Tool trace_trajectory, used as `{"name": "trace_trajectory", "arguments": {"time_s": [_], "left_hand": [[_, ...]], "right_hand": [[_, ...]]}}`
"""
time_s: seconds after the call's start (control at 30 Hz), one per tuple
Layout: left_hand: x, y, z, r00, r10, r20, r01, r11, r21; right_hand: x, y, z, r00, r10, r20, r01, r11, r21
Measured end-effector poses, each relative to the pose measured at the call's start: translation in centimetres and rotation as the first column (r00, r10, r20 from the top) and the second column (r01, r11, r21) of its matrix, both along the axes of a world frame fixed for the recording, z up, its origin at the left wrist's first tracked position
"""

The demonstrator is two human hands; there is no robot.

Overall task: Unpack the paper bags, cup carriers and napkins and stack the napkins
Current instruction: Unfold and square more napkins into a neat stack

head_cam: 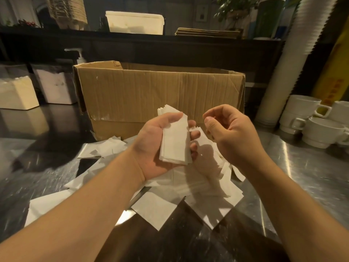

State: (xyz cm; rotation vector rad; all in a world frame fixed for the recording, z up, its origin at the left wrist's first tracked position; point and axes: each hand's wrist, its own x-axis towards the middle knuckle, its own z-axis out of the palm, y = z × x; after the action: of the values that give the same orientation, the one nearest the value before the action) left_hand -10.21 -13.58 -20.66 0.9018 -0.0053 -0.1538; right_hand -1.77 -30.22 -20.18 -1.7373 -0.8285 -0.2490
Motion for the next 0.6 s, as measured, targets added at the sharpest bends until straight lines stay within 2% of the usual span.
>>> {"name": "trace_trajectory", "arguments": {"time_s": [0.07, 0.13, 0.2, 0.27, 0.4, 0.6], "left_hand": [[-0.1, 0.0, 0.2, 0.997, 0.074, 0.001, -0.074, 0.996, -0.056], [0.0, 0.0, 0.3, 0.991, 0.132, 0.005, -0.13, 0.985, -0.109], [0.1, 0.1, 0.4, 0.985, 0.175, -0.001, -0.173, 0.973, -0.154], [0.0, 0.1, 0.4, 0.98, 0.197, -0.004, -0.194, 0.964, -0.184], [0.1, 0.1, 0.5, 0.979, 0.203, -0.009, -0.201, 0.959, -0.201], [0.1, 0.1, 0.5, 0.98, 0.198, -0.018, -0.198, 0.958, -0.208]], "right_hand": [[0.0, -0.3, 0.1, 0.998, 0.041, 0.045, -0.033, 0.985, -0.171], [-0.1, -0.6, 0.4, 0.991, 0.128, 0.041, -0.104, 0.92, -0.378], [-0.1, -0.8, 0.6, 0.975, 0.218, 0.041, -0.153, 0.794, -0.588], [-0.4, -0.6, 0.6, 0.965, 0.264, -0.006, -0.184, 0.658, -0.73], [-0.9, 0.0, 0.0, 0.957, 0.259, -0.128, -0.255, 0.548, -0.797], [-1.1, -0.1, 0.3, 0.953, 0.264, -0.148, -0.267, 0.504, -0.821]]}}
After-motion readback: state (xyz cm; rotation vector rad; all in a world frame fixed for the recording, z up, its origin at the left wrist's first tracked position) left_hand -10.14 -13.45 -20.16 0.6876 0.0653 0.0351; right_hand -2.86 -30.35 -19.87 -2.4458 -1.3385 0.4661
